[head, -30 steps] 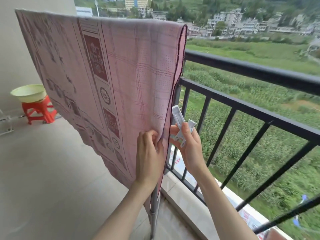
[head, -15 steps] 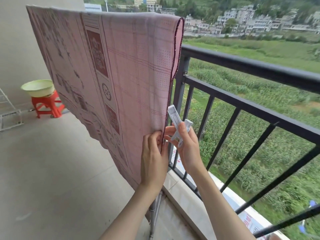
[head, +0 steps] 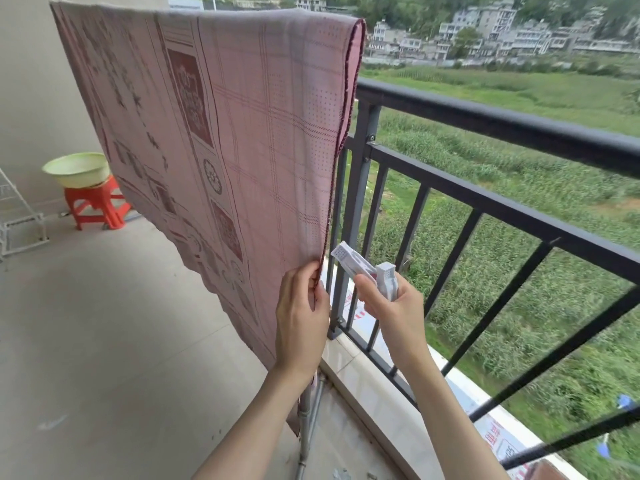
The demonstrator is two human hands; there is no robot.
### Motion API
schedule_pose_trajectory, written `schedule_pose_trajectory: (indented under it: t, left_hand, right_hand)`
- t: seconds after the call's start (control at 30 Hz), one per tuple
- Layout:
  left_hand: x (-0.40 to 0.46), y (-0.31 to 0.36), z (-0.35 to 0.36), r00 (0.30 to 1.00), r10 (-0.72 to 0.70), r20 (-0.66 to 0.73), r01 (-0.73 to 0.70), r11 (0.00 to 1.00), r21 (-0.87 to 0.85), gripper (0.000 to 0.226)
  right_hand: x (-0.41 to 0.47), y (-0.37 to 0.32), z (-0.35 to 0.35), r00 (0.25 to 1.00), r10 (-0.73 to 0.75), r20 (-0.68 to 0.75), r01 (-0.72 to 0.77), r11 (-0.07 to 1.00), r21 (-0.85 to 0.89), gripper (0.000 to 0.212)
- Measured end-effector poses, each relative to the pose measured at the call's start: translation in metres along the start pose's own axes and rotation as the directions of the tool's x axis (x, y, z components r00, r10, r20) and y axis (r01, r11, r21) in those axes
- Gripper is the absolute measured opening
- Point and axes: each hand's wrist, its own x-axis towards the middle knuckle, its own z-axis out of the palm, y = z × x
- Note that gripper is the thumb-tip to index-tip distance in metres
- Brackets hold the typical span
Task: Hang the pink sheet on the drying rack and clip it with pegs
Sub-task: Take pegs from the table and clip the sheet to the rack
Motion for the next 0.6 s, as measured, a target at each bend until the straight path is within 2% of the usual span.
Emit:
schedule_pose_trajectory:
  t: [0.17,0.4,0.6]
  left_hand:
    - [-0.001,-0.002,0.002,0.998,0.062,0.001,-0.062,0.998,0.025,0.030]
    - [-0.006,-0.004,0.005,0.998,0.055,0.018,-0.054,0.998,-0.012,0.030]
    - [-0.007,-0.007,0.004,0.996,0.072,0.055,-0.072,0.997,-0.004,0.030]
  right_hand:
    - [-0.015,0.002,-0.012,0.990,-0.143,-0.002,0.137,0.951,-0.276,0.028]
    - [-0.009,-0.015,-0.003,0.948,-0.318,0.026,0.293,0.833,-0.469,0.052]
    - [-0.003,-0.022,0.009,0.926,-0.370,0.072,0.340,0.738,-0.583,0.043]
